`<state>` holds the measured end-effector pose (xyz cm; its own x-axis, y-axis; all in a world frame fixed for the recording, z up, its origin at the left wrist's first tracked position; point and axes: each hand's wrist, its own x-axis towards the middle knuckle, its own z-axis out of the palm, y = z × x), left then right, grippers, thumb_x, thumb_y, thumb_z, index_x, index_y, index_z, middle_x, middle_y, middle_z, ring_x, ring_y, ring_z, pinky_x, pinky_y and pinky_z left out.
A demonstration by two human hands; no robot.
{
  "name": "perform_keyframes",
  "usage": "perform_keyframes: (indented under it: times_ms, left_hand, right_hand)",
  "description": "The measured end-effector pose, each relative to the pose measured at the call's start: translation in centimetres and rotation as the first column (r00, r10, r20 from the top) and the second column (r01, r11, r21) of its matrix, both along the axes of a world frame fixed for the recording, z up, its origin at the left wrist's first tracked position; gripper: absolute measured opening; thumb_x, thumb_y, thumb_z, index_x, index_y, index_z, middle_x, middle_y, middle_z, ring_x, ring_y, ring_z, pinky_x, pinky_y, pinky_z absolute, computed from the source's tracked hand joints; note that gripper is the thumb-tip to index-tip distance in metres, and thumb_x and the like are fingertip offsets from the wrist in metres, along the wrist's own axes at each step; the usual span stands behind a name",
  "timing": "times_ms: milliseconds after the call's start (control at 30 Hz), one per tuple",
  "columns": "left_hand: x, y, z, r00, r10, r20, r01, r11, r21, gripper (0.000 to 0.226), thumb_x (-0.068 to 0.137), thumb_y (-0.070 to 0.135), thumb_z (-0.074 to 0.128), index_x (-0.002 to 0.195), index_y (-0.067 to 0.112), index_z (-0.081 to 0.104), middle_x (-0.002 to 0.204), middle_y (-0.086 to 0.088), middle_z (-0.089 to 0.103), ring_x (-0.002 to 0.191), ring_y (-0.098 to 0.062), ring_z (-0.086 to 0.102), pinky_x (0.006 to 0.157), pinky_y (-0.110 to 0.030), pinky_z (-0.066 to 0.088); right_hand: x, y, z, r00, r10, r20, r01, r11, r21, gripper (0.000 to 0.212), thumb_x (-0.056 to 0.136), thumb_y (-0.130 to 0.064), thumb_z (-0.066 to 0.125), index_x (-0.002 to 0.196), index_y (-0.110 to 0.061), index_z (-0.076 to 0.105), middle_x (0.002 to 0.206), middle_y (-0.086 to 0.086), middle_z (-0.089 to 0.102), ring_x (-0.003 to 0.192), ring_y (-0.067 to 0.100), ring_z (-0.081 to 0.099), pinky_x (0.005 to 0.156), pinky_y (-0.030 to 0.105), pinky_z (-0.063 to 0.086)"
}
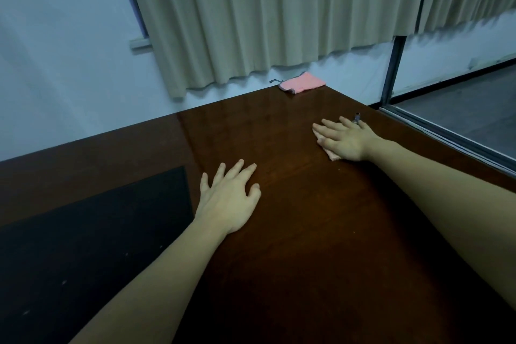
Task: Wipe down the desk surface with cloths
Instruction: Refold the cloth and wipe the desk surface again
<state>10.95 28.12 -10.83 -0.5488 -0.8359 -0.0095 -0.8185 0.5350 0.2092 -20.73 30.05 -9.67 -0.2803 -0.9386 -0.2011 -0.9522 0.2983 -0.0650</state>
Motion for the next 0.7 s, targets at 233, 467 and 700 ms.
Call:
perform_keyframes:
  times_ms: [233, 467, 700]
  left_hand:
    - [-0.6, 0.2, 1.3, 0.990, -0.055, 0.129, 0.067, 0.993, -0.094, 0.057, 0.105, 0.049, 0.028, 0.160, 0.040, 0.016, 0.168, 0.010, 0.014, 0.156, -0.024, 0.006, 0.121, -0.061, -0.008]
    - [-6.3, 2.7, 1.7, 0.995, -0.095, -0.034, 0.097, 0.994, 0.056, 0.056, 0.104, 0.049, 0.037, 0.158, 0.039, 0.025, 0.167, 0.011, 0.018, 0.156, -0.021, 0.009, 0.122, -0.057, -0.002]
    - [-9.3, 4.1, 0.2, 0.994, -0.109, -0.031, 0.111, 0.992, 0.057, 0.057, 0.104, 0.056, 0.029, 0.158, 0.041, 0.022, 0.169, 0.011, 0.008, 0.157, -0.025, -0.003, 0.121, -0.058, -0.008]
  right_hand:
    - [3.6, 6.5, 0.0, 0.983, 0.184, 0.000, -0.184, 0.983, -0.008, 0.058, 0.102, -0.066, 0.009, 0.156, -0.054, -0.006, 0.169, -0.017, -0.008, 0.156, 0.023, -0.010, 0.124, 0.055, -0.006]
    - [3.1, 11.5, -0.3, 0.963, 0.266, 0.030, -0.266, 0.964, -0.013, 0.056, 0.100, -0.068, 0.010, 0.152, -0.061, -0.009, 0.166, -0.023, -0.012, 0.153, 0.012, -0.017, 0.125, 0.047, -0.011]
    - [-2.8, 5.9, -0.6, 0.998, 0.062, -0.010, -0.062, 0.998, -0.028, 0.057, 0.102, -0.067, 0.012, 0.156, -0.056, -0.005, 0.169, -0.018, -0.005, 0.157, 0.022, -0.007, 0.125, 0.054, -0.004]
